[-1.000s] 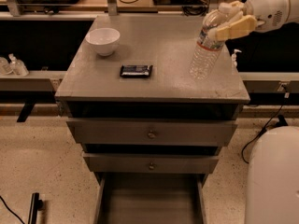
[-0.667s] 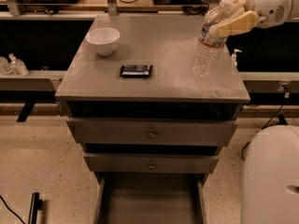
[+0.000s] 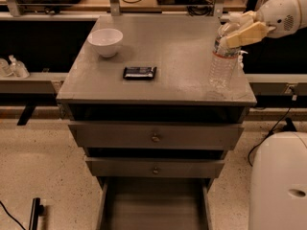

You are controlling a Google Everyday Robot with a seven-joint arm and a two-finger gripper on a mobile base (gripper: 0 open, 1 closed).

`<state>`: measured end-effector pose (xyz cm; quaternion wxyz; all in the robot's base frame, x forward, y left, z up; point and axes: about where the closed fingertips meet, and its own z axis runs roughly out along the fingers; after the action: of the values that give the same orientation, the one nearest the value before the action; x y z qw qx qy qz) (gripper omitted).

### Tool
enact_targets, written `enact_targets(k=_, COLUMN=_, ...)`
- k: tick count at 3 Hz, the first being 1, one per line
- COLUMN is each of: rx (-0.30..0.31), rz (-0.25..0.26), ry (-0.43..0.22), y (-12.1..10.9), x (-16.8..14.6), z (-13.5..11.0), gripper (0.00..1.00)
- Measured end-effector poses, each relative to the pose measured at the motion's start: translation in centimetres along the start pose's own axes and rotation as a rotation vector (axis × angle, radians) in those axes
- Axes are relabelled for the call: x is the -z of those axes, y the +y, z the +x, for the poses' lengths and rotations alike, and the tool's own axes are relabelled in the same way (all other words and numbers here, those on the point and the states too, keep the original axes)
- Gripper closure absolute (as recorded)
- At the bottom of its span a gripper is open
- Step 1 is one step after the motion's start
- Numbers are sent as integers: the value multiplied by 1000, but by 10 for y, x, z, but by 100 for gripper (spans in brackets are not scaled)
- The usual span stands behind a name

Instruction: Pick water bottle from bottom drawer and place on counter

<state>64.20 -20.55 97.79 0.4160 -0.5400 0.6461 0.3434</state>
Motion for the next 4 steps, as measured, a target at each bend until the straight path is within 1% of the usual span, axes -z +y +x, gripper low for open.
enact_targets(k=1, rx=-11, rz=8, ry=-5, y=-7, x=1, z=17, gripper=82)
enact_targets(k=2, rx=-21, rz=34, ry=-17, y=-17, x=-3, z=17, gripper=59)
enact_targets(k=4, rx=-23, rz=64, ry=-38, y=-29, x=-9, z=12, gripper=12)
